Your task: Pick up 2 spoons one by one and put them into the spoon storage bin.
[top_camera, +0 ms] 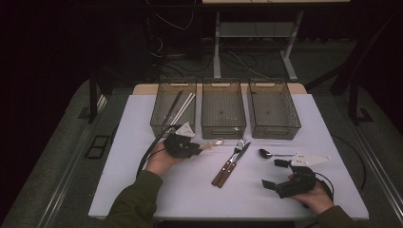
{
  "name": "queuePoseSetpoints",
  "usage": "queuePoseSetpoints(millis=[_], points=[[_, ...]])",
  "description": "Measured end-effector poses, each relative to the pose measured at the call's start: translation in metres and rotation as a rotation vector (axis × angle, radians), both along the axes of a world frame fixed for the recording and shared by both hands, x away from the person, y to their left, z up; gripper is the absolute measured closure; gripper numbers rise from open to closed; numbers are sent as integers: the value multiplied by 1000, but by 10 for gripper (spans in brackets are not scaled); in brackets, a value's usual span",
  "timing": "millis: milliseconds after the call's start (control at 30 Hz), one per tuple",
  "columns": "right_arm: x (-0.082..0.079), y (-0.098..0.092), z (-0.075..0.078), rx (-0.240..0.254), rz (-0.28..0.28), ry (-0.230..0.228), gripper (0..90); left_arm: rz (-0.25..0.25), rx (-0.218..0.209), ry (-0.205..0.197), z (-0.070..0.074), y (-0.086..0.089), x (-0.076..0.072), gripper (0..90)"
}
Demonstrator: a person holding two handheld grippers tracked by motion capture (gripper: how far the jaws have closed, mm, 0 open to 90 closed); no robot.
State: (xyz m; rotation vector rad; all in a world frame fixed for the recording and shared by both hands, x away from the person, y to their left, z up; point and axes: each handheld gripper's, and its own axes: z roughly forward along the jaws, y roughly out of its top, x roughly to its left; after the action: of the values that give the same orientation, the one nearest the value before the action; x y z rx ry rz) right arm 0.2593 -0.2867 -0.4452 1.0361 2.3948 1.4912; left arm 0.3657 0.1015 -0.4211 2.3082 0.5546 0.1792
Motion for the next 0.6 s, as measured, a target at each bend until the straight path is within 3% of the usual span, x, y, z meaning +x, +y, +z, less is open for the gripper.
queuePoseSetpoints(millis=[233,600], points=[[0,0,0,-1,0,-1,11,13,-59,-20,17,-6,-9,742],[1,0,-1,-5,0,-2,11,94,-144,-30,35,-16,-9,742]])
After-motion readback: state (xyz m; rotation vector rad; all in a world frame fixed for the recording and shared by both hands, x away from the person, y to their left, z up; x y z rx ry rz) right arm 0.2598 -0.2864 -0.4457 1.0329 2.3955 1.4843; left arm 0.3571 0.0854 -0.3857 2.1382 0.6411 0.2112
